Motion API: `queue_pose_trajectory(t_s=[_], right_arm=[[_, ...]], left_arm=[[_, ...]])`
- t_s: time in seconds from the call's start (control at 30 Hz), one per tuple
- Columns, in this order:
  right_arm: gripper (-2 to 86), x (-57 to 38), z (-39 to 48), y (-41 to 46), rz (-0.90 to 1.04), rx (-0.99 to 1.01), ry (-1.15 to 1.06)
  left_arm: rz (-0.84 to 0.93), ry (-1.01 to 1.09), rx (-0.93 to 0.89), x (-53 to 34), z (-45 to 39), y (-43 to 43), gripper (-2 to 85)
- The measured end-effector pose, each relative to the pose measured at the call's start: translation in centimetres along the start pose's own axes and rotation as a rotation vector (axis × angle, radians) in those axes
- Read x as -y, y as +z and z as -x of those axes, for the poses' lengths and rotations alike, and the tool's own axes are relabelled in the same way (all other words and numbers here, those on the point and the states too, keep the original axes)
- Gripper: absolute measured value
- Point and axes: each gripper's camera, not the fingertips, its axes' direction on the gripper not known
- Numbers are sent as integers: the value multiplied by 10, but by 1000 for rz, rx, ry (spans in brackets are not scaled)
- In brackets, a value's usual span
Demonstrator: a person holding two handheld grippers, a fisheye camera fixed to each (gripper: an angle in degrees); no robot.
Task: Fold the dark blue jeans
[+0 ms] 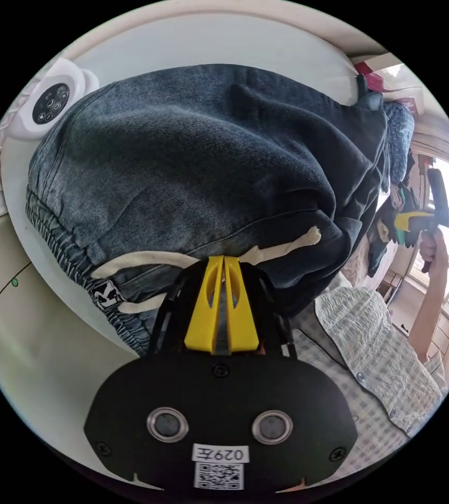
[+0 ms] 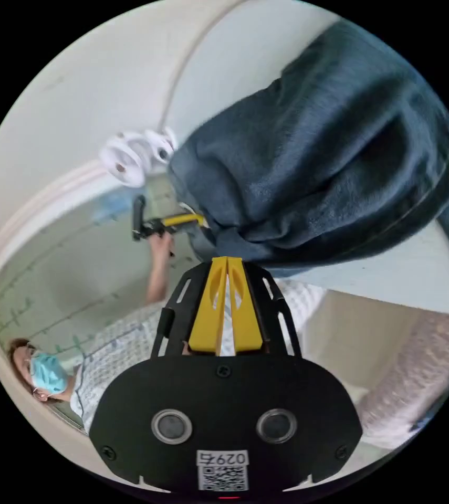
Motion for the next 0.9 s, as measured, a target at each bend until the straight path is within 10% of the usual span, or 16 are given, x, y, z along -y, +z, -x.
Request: queue_pose_trajectory(t_s=[0.33,0.7,0.9], right_arm=[[-2,-11,-31,-222,-366,-304,7],[78,66,-43,-405,-323,-524,45],[93,110,-52,-488,-345,-565,35]], left_arm=[[-188,113,-128,3,-67,-43,-10],[-62,185,346,47,-182,-12,-10],[-209,122,11,30,-189,-42,-10]])
